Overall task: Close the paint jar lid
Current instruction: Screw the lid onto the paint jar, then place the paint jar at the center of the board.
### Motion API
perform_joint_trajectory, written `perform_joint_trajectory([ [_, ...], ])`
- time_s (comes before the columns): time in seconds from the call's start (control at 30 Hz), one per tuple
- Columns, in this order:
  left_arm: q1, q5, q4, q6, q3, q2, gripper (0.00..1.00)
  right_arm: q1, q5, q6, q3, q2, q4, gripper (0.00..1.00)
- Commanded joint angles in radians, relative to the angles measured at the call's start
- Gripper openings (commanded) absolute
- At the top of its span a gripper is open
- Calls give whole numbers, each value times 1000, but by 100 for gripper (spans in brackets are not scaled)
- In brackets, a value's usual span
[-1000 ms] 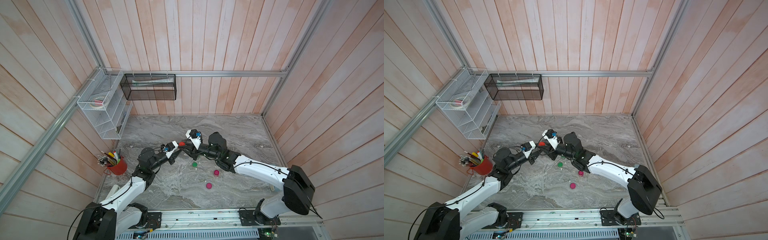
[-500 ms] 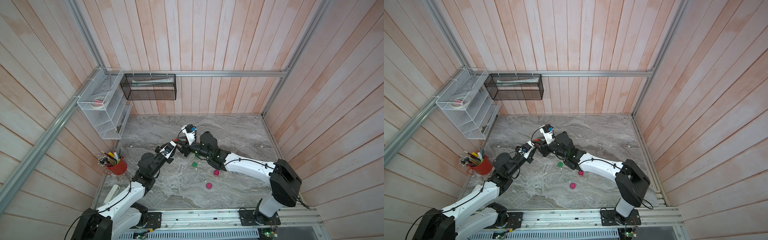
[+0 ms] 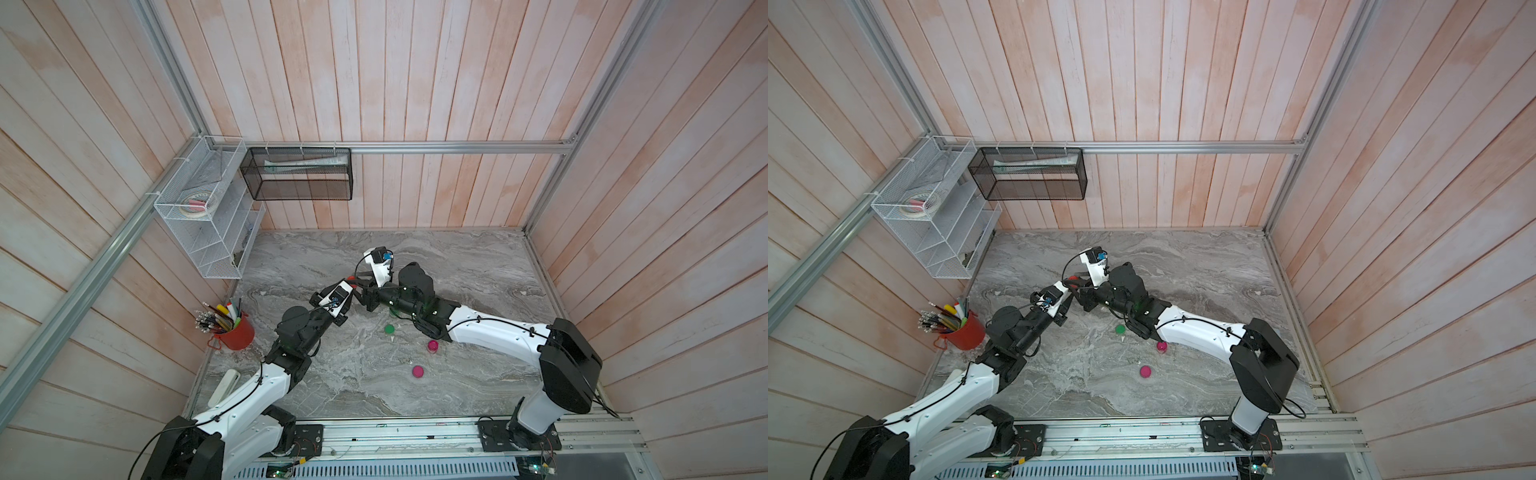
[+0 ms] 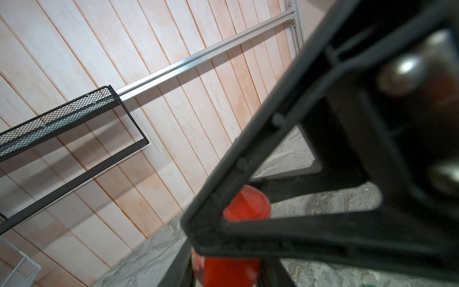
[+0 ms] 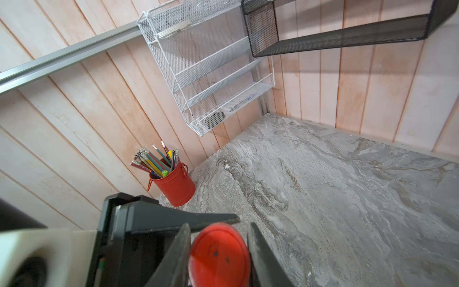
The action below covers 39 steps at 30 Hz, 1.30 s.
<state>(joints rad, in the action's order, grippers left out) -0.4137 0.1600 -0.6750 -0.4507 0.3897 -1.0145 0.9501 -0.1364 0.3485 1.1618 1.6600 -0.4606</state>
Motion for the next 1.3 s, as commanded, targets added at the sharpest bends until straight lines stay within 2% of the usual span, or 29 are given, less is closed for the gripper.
perform_joint_trajectory([
  [0.0,-4,28,-111,22,-3,10,79,-13,61,11,20,23,77,3],
  [0.03,-4,41,-107,28,1,7,100,-18,60,8,22,18,77,3],
  [0.2,-3,70,-100,49,13,-8,100,-63,58,-17,22,-13,74,3],
  [0.5,-4,36,-154,56,-15,-1,100,-191,96,-92,-20,-95,120,3],
  [0.7,4,-16,-240,220,-30,4,100,-278,208,-174,-7,-92,266,3],
  [0.77,10,-40,-180,298,5,-1,100,-324,219,-180,-1,-77,321,2],
  [0.9,13,11,26,306,104,-27,100,-422,209,-175,-10,-39,379,3],
  [1.07,13,39,66,330,125,-46,100,-528,198,-172,-1,47,442,2],
  [1.17,13,55,154,340,182,-81,100,-564,190,-187,14,95,460,2],
  [1.27,13,51,136,358,184,-109,100,-577,179,-203,48,150,491,2],
])
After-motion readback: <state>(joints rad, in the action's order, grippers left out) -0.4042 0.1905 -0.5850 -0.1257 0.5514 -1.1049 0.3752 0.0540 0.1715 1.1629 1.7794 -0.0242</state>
